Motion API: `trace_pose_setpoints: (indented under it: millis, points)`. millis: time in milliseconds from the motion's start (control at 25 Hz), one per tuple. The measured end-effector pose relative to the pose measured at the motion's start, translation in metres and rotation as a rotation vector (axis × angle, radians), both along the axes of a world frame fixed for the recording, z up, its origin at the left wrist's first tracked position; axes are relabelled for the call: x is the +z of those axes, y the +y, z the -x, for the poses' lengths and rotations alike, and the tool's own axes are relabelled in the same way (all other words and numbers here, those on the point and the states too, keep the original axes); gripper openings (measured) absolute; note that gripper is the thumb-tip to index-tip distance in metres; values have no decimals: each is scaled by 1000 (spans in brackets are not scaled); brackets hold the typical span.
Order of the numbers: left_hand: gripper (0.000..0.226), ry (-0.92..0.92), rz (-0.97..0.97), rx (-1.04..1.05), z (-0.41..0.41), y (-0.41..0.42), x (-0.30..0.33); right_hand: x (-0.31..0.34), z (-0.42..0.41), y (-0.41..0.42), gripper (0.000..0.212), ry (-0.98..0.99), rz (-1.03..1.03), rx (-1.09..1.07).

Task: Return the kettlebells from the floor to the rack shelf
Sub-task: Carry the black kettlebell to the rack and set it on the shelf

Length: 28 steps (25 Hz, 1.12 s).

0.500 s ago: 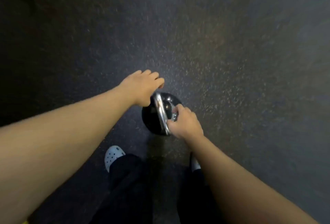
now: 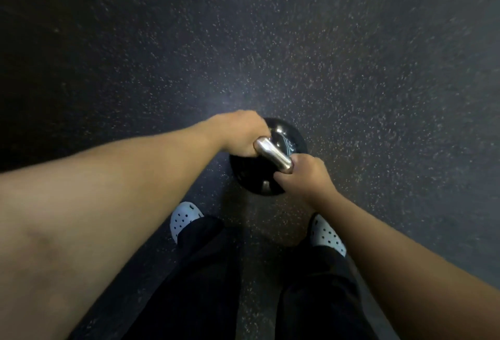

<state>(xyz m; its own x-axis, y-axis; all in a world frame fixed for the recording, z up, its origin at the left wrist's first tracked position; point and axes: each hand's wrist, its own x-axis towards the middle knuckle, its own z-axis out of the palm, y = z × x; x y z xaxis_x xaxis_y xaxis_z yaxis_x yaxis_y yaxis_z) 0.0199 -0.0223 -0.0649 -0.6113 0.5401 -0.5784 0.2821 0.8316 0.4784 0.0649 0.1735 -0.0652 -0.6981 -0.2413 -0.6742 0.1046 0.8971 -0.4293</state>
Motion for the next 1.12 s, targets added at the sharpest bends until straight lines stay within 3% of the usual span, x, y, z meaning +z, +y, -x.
trace_pose_setpoints:
  millis: [200,440,600,920,1120]
  points:
    - [11,-76,-61,526,-54,-52,78,85,47,-52,27,172,-13,447]
    - [13,133,21,824,-93,-133,181,192,50,-158,18,407,51,749]
    - [16,285,65,1058,-163,-227,245,265,15,-280,22,608,134,1001]
    - [22,505,224,1303,-390,-427,365,358,-163,-533,18,887,416,1264]
    - [28,524,404,1489,-546,-511,396,374,-299,-664,15,827,581,1435]
